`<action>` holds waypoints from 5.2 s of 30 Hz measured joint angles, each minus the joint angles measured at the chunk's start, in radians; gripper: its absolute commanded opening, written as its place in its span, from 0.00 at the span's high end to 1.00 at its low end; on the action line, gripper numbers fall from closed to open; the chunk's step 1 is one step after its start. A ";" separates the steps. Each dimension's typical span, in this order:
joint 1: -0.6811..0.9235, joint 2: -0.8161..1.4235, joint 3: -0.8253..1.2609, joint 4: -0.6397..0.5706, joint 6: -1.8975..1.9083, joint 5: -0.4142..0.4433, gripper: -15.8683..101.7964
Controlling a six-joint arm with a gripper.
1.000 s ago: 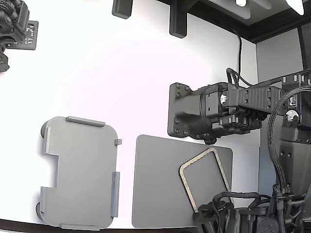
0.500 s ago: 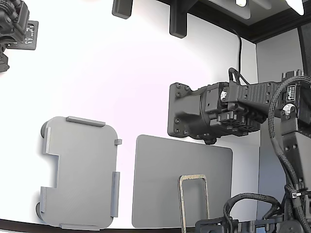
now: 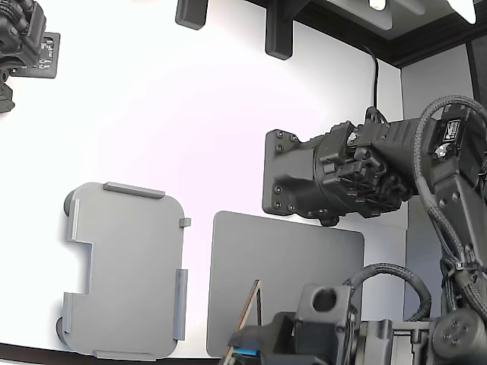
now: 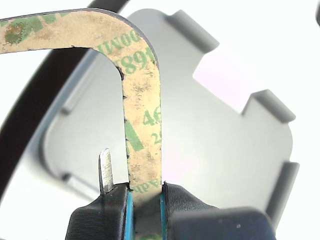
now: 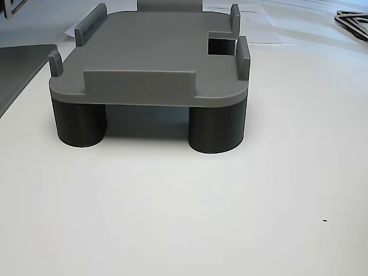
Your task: Move top rectangular frame to the holder.
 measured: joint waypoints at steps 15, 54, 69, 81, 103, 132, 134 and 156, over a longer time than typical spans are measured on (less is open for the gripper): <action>-0.376 0.133 0.132 -0.172 0.003 -0.265 0.96; -0.549 0.015 0.121 0.000 1.451 -0.448 0.96; -0.531 -0.002 0.225 -0.054 1.660 -0.518 0.96; -0.551 0.055 0.341 -0.133 1.660 -0.545 0.96; -0.569 0.057 0.385 -0.160 1.666 -0.572 0.96; -0.583 0.041 0.396 -0.158 1.675 -0.604 0.96; -0.583 0.041 0.402 -0.163 1.675 -0.606 0.96; -0.586 0.041 0.417 -0.193 1.617 -0.604 0.02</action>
